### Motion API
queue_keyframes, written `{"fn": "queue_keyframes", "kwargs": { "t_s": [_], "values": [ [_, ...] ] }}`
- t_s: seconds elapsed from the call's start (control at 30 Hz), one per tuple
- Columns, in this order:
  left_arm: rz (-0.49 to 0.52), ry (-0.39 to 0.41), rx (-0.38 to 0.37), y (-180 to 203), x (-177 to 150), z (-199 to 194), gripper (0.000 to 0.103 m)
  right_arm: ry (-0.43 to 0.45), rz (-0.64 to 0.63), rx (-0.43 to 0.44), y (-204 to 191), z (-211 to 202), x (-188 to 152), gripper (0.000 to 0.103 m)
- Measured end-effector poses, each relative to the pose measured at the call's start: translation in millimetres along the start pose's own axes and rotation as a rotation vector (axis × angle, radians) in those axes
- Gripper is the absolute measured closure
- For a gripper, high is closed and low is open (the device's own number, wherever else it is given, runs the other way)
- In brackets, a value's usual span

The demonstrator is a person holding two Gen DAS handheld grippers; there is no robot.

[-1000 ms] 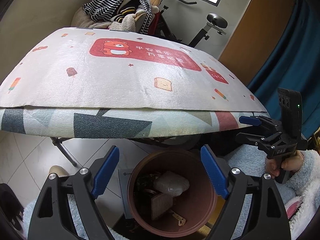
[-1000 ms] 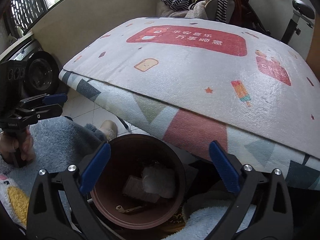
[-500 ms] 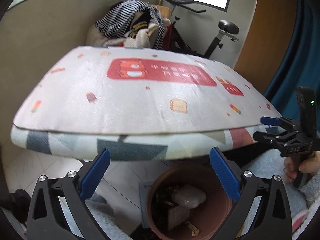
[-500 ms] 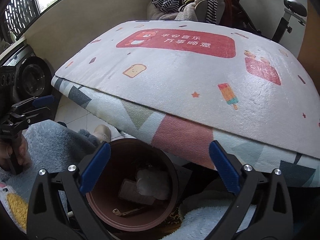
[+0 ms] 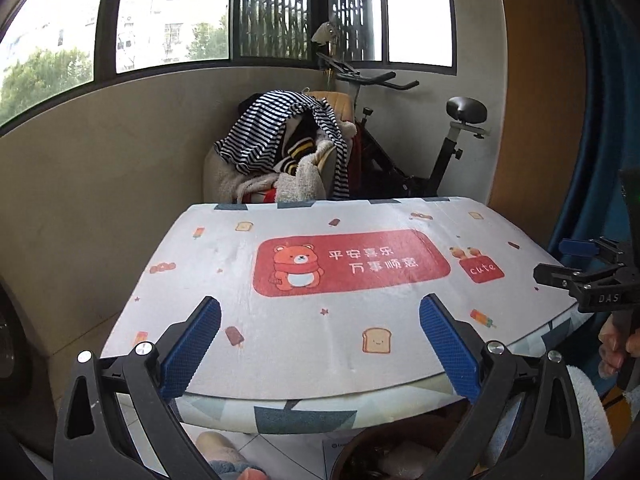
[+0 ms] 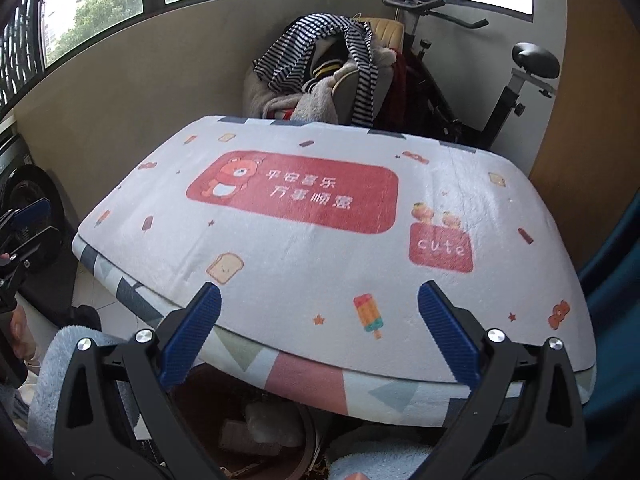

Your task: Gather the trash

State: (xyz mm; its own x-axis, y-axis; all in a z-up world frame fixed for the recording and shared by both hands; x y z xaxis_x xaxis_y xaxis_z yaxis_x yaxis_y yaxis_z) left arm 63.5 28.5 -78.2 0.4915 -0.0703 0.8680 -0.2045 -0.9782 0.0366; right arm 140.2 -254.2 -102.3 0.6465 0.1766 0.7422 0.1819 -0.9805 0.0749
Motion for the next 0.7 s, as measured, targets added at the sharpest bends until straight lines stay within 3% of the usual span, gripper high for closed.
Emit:
{"fn": "queue_keyframes", "kwargs": {
  "t_s": [0.37, 0.5, 0.7],
  "values": [
    [-0.060, -0.007, 0.061, -14.9, 17.3, -8.4, 0.006, 0.061, 0.023, -0.026, 26.9, -28.7, 47.1, 0.006],
    [-0.055, 0.005, 0.105, -20.7, 19.4, -13.0, 0.006, 0.072, 0.036, -0.034, 21.8, -41.5, 51.7, 0.006],
    [-0.068, 0.011, 0.112, -24.0, 23.2, -16.1, 0.006, 0.087, 0.042, -0.041, 20.0, -51.3, 50.1, 0.006]
  ]
}}
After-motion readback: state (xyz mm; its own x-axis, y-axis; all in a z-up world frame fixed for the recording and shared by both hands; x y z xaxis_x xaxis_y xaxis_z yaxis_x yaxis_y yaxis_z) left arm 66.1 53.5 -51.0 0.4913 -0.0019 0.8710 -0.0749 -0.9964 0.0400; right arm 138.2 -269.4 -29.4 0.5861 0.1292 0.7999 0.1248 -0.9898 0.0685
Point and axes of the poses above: each gripper's, at about its wrist camera, not at the fingertips, and z roughly the way its jaws point, y to its right, x to its top, the point moved 7 cm from there along z, roughly the way its jaws point, and after that the axes turned 7 degrees about -x, right-handed, at the moved point
